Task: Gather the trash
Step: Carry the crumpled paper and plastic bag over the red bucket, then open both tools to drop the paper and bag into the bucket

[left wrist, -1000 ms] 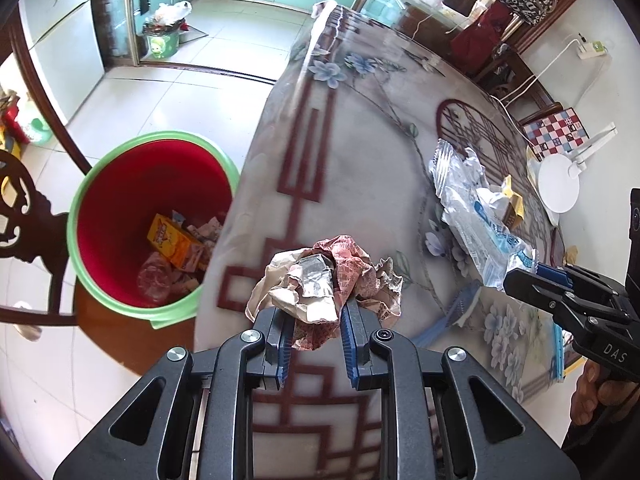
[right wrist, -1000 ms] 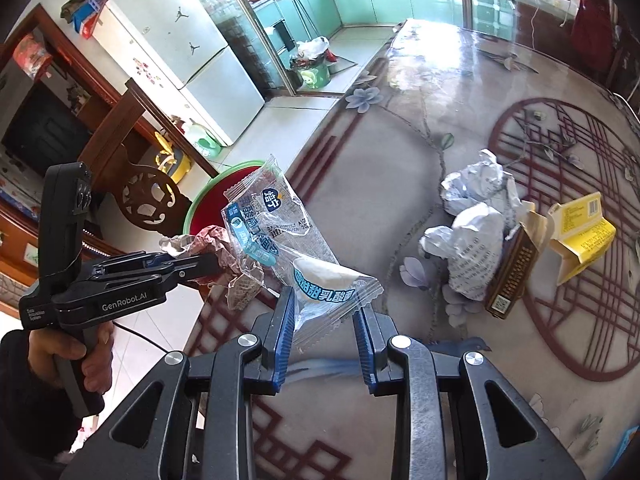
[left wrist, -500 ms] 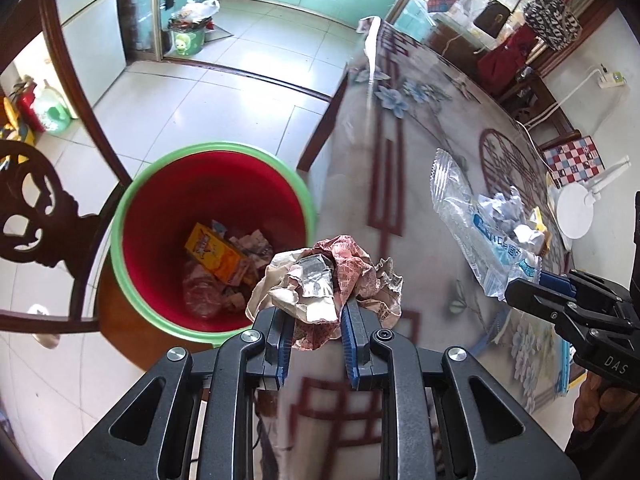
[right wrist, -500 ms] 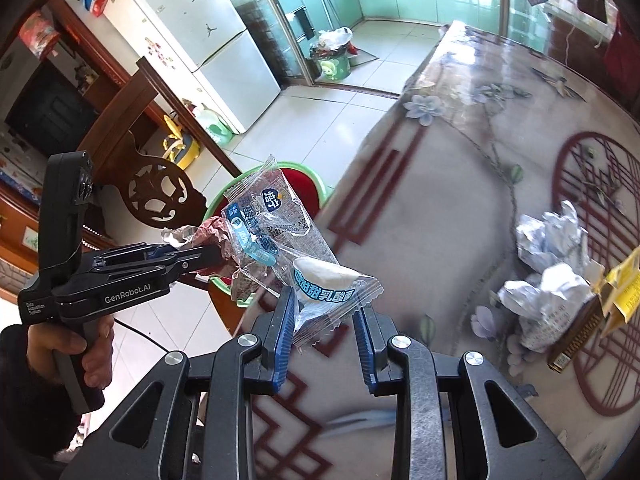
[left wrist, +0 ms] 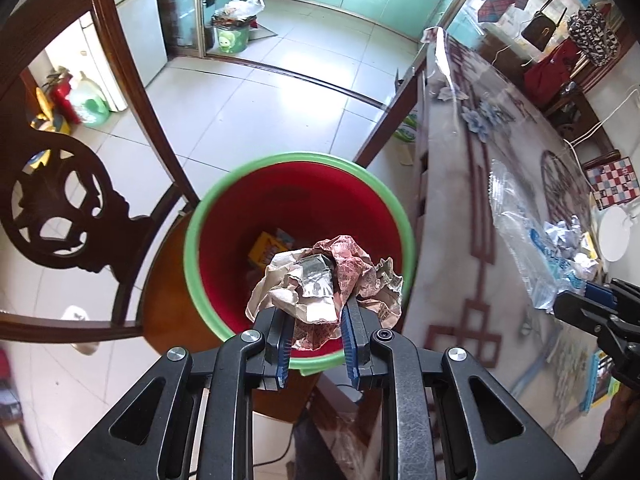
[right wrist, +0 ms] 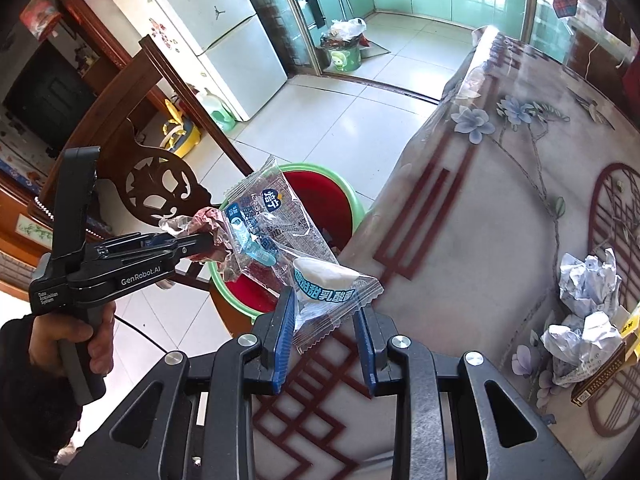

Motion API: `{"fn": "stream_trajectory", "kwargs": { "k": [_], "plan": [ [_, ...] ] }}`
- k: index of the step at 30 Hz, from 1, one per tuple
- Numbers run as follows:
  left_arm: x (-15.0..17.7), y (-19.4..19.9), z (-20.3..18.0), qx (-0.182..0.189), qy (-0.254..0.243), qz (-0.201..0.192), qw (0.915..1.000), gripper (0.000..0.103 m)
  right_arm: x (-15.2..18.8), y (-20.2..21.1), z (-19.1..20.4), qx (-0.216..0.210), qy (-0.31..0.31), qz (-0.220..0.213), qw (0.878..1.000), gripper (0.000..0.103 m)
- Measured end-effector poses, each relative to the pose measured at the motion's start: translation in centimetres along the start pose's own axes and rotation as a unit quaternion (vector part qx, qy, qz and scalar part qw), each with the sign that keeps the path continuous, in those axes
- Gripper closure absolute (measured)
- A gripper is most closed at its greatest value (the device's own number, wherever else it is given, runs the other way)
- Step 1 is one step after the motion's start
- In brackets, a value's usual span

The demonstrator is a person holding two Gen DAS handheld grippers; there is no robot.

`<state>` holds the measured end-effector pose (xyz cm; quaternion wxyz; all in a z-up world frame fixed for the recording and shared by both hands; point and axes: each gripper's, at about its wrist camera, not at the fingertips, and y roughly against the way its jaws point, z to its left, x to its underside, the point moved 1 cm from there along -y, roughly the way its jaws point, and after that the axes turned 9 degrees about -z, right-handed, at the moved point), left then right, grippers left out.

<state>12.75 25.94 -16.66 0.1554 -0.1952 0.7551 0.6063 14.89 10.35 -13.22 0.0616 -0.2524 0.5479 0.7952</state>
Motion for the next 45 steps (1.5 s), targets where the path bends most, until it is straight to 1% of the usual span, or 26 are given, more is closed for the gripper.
{"fn": "stream_trajectory", "kwargs": {
  "k": [6,15,19,24,30,34,39,41,42,43,45],
  "plan": [
    [0.0,-1.3,1.5,0.000,0.008,0.012,0.9999,0.083,-0.8,-1.3,0.8,0.008,0.006,0.010,1.000,0.077],
    [-0.2,-2.9,2.0,-0.012,0.005,0.025,0.9996,0.083,-2.0,-3.2,1.7,0.015,0.011,0.012,1.000,0.077],
    [-0.4,-4.0,1.8,-0.026,-0.001,0.030,0.9992,0.083,-2.6,-4.4,2.1,0.016,0.015,0.016,1.000,0.077],
    [-0.2,-5.4,1.6,-0.053,-0.027,0.032,0.9977,0.083,-2.7,-5.8,2.3,0.017,0.013,0.027,0.999,0.077],
    [-0.1,-6.6,1.3,-0.084,-0.056,0.035,0.9943,0.083,-2.7,-6.3,1.4,0.027,-0.002,0.028,0.999,0.077],
    [-0.2,-6.6,1.0,-0.102,-0.075,0.027,0.9916,0.083,-2.7,-6.4,1.1,0.027,-0.012,0.028,0.999,0.077],
    [-0.2,-6.6,1.1,-0.105,-0.074,0.028,0.9914,0.082,-2.7,-7.0,1.1,0.026,-0.014,0.032,0.999,0.077],
    [-0.2,-6.8,1.3,-0.108,-0.070,0.030,0.9913,0.077,-2.8,-7.4,1.2,0.023,-0.014,0.032,0.999,0.077],
    [-0.1,-6.8,1.2,-0.111,-0.069,0.029,0.9910,0.068,-2.8,-7.6,1.2,0.020,-0.015,0.030,0.999,0.077],
    [-0.2,-6.7,1.3,-0.115,-0.067,0.028,0.9907,0.052,-2.9,-7.8,1.2,0.018,-0.018,0.028,0.999,0.076],
    [-0.2,-6.1,1.1,-0.116,-0.066,0.018,0.9909,0.036,-2.9,-8.5,1.4,0.017,-0.020,0.033,0.999,0.076]
  ]
}}
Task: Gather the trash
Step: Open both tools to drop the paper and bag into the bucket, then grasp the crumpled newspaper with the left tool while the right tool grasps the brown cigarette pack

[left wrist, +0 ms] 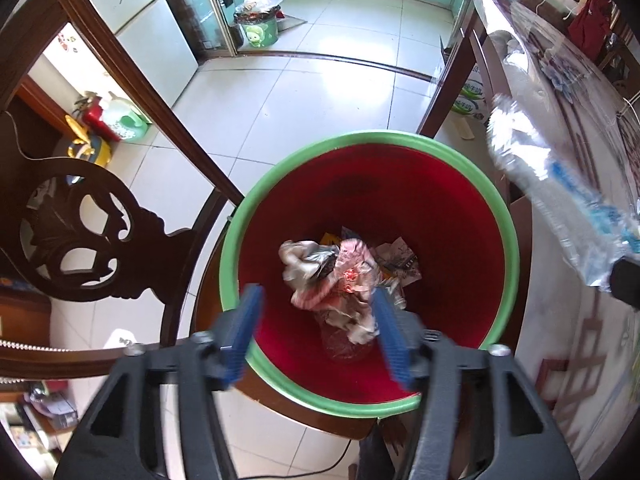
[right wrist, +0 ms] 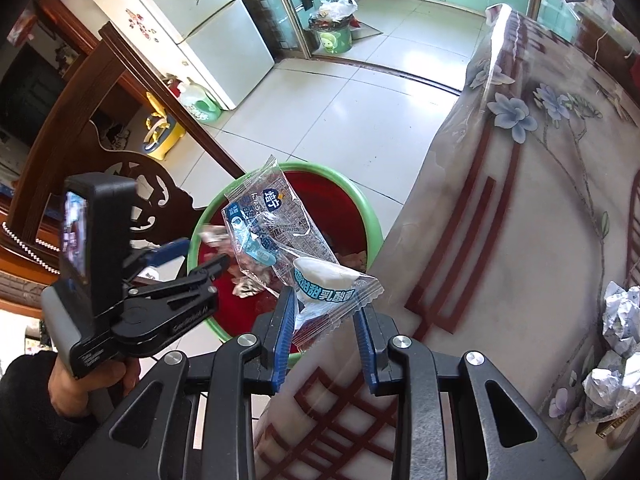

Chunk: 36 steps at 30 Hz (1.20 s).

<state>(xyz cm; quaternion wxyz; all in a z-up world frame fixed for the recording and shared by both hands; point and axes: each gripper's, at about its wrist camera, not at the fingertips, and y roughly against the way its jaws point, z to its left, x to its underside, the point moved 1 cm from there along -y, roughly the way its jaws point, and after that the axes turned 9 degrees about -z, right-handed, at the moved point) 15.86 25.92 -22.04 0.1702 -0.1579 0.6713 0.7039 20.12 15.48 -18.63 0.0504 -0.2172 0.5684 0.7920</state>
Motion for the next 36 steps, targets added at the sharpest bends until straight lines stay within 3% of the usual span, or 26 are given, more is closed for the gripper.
{"fn": "stream_trajectory", "kwargs": {
  "k": [4,7,11,12,20,25,30,36],
  "plan": [
    [0.0,1.4,0.5,-0.006,0.003,-0.017,0.9998,0.024,0.0,-1.3,0.4,-0.007,-0.003,0.006,1.000,0.073],
    [0.2,2.3,1.1,-0.012,0.012,-0.023,0.9996,0.024,0.0,-1.5,0.8,-0.003,0.002,-0.002,1.000,0.067],
    [0.4,3.8,1.5,-0.026,0.014,-0.044,0.9986,0.021,-0.2,-0.7,1.3,0.000,0.017,-0.026,1.000,0.043],
    [0.4,4.3,1.6,-0.026,0.016,-0.048,0.9984,0.021,-0.2,-0.4,1.4,0.000,0.020,-0.031,0.999,0.041],
    [0.2,8.4,0.7,-0.036,0.008,-0.090,0.9953,0.021,0.6,1.5,1.5,-0.018,0.017,-0.033,0.999,0.041],
    [0.0,11.1,-0.8,-0.034,-0.012,-0.118,0.9923,0.020,1.8,4.4,-0.4,-0.016,0.000,-0.059,0.998,0.041],
    [-0.3,13.2,-3.3,-0.019,-0.032,-0.141,0.9893,0.019,3.3,7.8,-2.9,0.014,-0.011,-0.091,0.996,0.041],
    [0.0,13.6,-6.9,0.007,-0.058,-0.145,0.9877,0.018,7.2,12.2,-9.2,0.075,-0.059,-0.111,0.989,0.041]
  ]
}}
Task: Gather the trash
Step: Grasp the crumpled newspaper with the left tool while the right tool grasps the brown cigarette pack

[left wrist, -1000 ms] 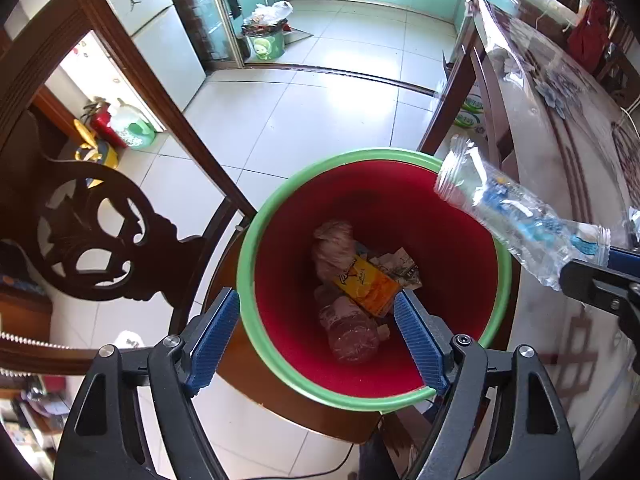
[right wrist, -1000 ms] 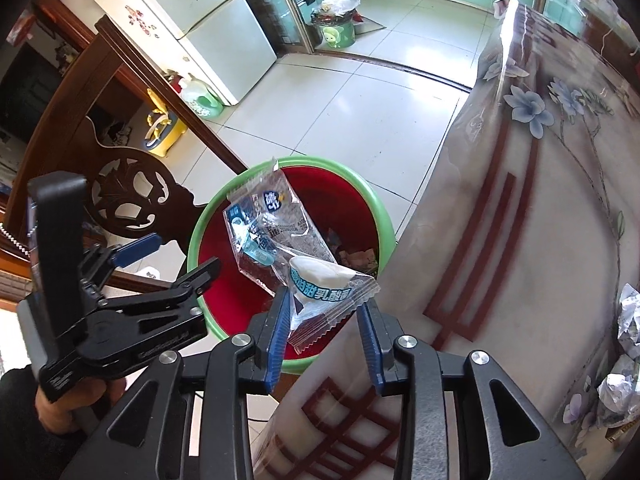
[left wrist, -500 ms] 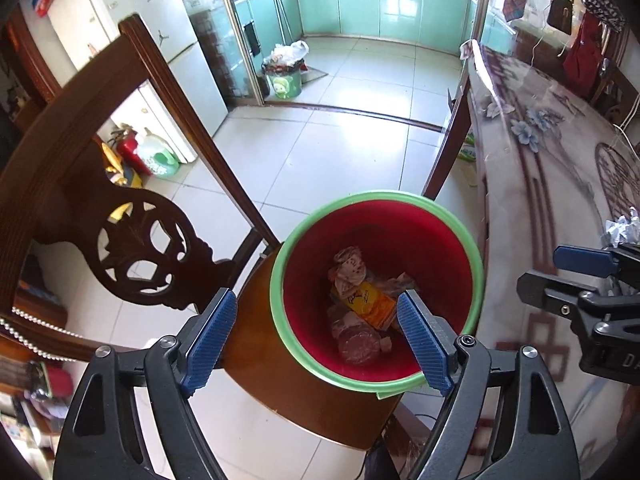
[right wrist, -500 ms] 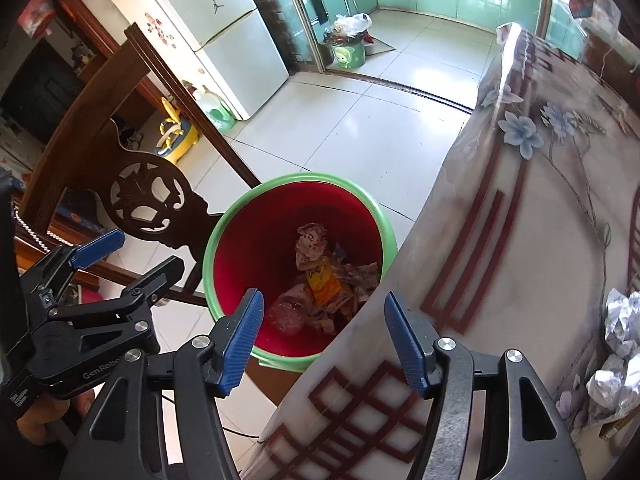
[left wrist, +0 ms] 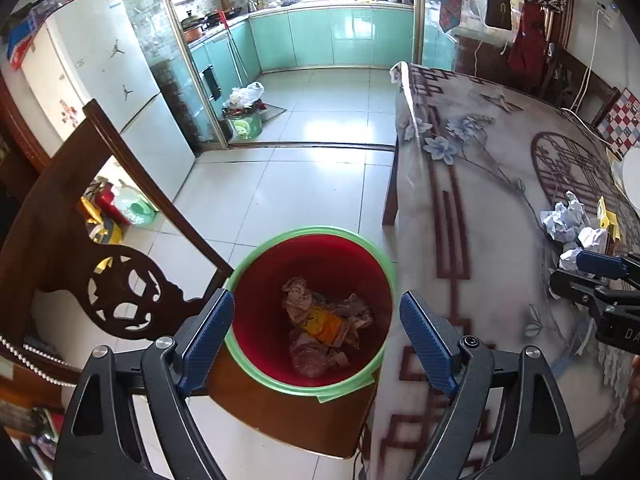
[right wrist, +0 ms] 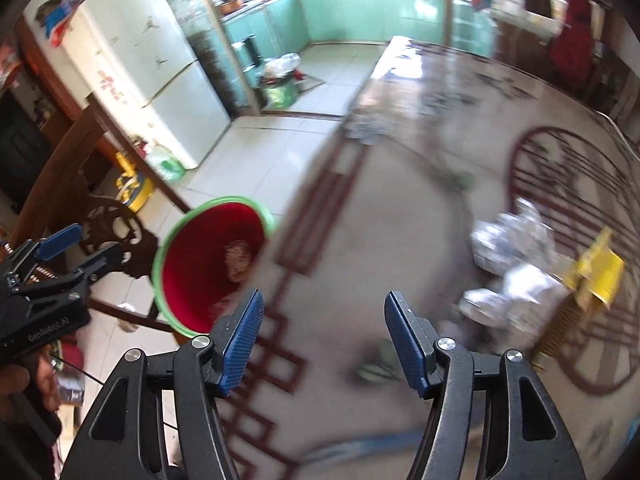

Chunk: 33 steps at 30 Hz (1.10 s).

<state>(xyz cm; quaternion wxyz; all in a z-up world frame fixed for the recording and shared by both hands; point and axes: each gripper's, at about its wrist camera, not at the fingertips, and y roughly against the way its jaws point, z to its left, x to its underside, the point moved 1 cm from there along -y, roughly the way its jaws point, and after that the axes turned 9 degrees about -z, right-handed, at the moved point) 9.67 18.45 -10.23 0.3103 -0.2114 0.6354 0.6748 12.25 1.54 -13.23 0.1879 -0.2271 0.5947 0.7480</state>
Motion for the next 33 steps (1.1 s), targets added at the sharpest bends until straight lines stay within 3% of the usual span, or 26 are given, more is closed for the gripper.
{"fn": "stream_trajectory", "kwargs": {
  "k": [4,9,19,20,21,24,33],
  "plan": [
    [0.8,-0.4,-2.4,0.023,-0.006,0.017,0.9996,0.018,2.4,2.3,-6.4,0.070,-0.036,-0.001,0.997,0.041],
    [1.4,0.0,-6.0,0.041,-0.024,0.028,0.9984,0.018,4.0,3.9,-13.3,0.106,-0.095,0.004,0.990,0.041],
    [1.0,1.7,-11.9,0.065,-0.045,0.025,0.9966,0.018,3.9,-0.2,-19.5,0.071,-0.138,0.031,0.987,0.041],
    [1.0,1.8,-12.6,0.068,-0.046,0.028,0.9962,0.018,3.9,-0.6,-19.7,0.066,-0.139,0.032,0.988,0.050],
    [1.0,1.9,-13.2,0.072,-0.046,0.029,0.9959,0.018,4.1,-0.8,-19.9,0.060,-0.138,0.035,0.988,0.073],
    [1.0,2.0,-15.4,0.084,-0.051,0.033,0.9946,0.018,4.4,-0.8,-20.2,0.040,-0.138,0.037,0.989,0.095],
    [-0.1,0.1,-20.7,0.128,-0.031,0.062,0.9894,0.018,5.7,2.5,-21.9,0.020,-0.126,0.026,0.991,0.097]
  ]
}}
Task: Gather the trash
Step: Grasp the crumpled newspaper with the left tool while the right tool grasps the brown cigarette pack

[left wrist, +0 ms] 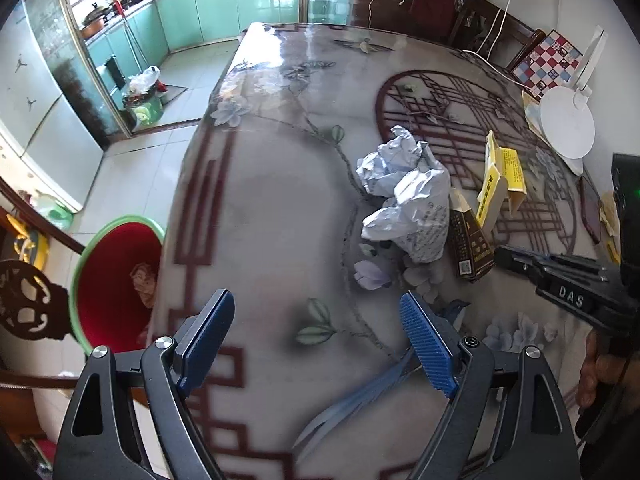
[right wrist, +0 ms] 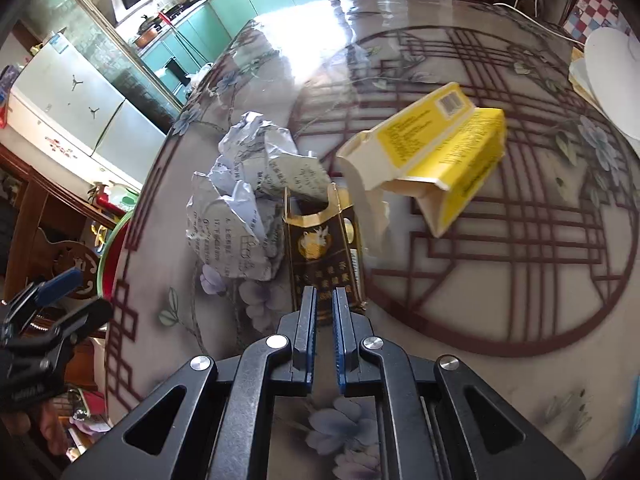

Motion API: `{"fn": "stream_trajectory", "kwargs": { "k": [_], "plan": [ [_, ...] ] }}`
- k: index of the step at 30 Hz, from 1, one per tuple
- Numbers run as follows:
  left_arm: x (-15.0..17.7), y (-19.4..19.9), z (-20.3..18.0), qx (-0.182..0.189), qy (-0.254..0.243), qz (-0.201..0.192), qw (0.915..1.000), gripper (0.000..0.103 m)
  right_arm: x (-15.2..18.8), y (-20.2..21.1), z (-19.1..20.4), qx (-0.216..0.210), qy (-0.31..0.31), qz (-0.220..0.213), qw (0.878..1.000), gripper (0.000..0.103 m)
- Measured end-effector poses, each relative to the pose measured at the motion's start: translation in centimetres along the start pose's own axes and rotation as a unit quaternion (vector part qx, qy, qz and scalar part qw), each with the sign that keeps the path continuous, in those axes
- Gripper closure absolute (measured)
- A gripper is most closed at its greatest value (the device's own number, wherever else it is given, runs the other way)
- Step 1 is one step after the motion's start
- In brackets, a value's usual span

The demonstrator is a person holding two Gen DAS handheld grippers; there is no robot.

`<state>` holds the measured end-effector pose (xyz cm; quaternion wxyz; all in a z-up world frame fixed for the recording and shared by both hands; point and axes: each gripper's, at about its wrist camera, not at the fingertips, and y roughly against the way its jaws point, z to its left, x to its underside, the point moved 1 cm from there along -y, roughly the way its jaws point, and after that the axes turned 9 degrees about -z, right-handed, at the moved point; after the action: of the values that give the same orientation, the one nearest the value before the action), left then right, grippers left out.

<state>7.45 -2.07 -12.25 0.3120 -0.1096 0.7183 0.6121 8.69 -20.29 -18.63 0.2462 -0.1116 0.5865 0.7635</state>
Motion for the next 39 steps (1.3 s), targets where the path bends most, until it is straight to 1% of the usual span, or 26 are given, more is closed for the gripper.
{"fn": "stream_trajectory", "kwargs": {
  "k": [3,5,7,9,10,11,12,13,14,16,19,21,25,27,29,30,32,33,35,36,37,39],
  "plan": [
    [-1.3,-1.2,-1.8,0.020,0.005,-0.005,0.9998,0.018,0.3,1.2,-1.5,0.001,-0.008,-0.004,1.000,0.097],
    [-2.2,-2.5,-3.2,0.026,0.001,-0.004,0.9996,0.018,0.6,1.8,-2.8,-0.001,-0.026,-0.005,1.000,0.096],
    [-2.9,-4.1,-4.2,0.022,-0.005,-0.001,0.9997,0.018,0.9,2.1,-4.0,0.001,-0.043,-0.005,0.999,0.095],
    [-3.2,-6.2,-4.9,0.020,-0.008,0.015,0.9997,0.018,1.1,2.5,-5.1,0.003,-0.053,-0.003,0.999,0.092],
    [-3.1,-7.0,-5.0,0.026,-0.005,0.025,0.9993,0.025,1.2,2.6,-5.4,0.005,-0.057,-0.002,0.998,0.091],
    [-3.0,-7.5,-5.0,0.045,0.004,0.031,0.9985,0.032,1.3,2.7,-5.7,0.005,-0.060,-0.001,0.998,0.087],
    [-3.0,-7.7,-5.0,0.069,0.016,0.035,0.9969,0.050,1.3,2.8,-5.9,0.005,-0.062,-0.001,0.998,0.083],
    [-2.9,-7.7,-5.0,0.087,0.027,0.038,0.9951,0.057,1.3,2.9,-6.1,0.004,-0.063,-0.002,0.998,0.081],
    [-2.9,-7.5,-5.0,0.086,0.028,0.038,0.9952,0.058,1.1,2.9,-6.1,0.003,-0.063,-0.004,0.998,0.078],
    [-2.7,-7.0,-5.0,0.081,0.021,0.036,0.9959,0.063,0.8,2.9,-6.1,-0.003,-0.062,-0.007,0.998,0.077],
    [-2.3,-5.5,-4.2,0.065,0.018,0.025,0.9974,0.064,-0.2,1.9,-5.2,-0.022,-0.057,-0.007,0.998,0.074],
    [-1.8,-4.3,-3.6,0.052,0.009,0.017,0.9985,0.064,-0.5,0.7,-4.5,-0.030,-0.051,0.001,0.998,0.061],
    [-1.5,-2.8,-2.5,0.015,-0.003,0.007,0.9999,0.062,-1.2,-2.2,-2.2,-0.043,-0.037,0.024,0.998,0.058],
    [-1.4,-1.9,-1.8,0.000,-0.004,-0.001,1.0000,0.062,-1.2,-3.6,-1.4,-0.037,-0.026,0.037,0.998,0.054],
    [-1.4,-0.9,-1.3,-0.010,-0.005,-0.012,0.9999,0.061,-1.2,-4.9,-1.0,-0.025,-0.024,0.051,0.998,0.053],
    [-1.4,-0.3,-1.1,-0.017,-0.009,-0.021,0.9996,0.060,-1.4,-4.8,-0.7,-0.021,-0.021,0.041,0.999,0.053],
    [-1.5,0.4,-0.7,-0.028,-0.015,-0.031,0.9990,0.059,-1.7,-5.0,-0.3,-0.015,-0.013,0.042,0.999,0.053],
    [-1.5,0.8,-0.4,-0.032,-0.017,-0.035,0.9987,0.059,-1.7,-5.1,-0.1,-0.014,-0.010,0.040,0.999,0.056],
    [-1.6,1.2,0.0,-0.035,-0.020,-0.040,0.9984,0.059,-1.8,-5.1,0.1,-0.010,-0.008,0.037,0.999,0.057],
    [-1.7,1.3,0.2,-0.036,-0.021,-0.042,0.9982,0.059,-1.9,-4.9,0.1,-0.011,-0.010,0.034,0.999,0.061],
    [-1.7,1.4,0.4,-0.036,-0.022,-0.043,0.9982,0.059,-1.9,-4.5,0.2,-0.013,-0.011,0.029,0.999,0.063],
    [-1.8,1.4,0.8,-0.035,-0.023,-0.044,0.9981,0.058,-1.8,-3.9,0.4,-0.014,-0.011,0.023,1.000,0.063]
  ]
}}
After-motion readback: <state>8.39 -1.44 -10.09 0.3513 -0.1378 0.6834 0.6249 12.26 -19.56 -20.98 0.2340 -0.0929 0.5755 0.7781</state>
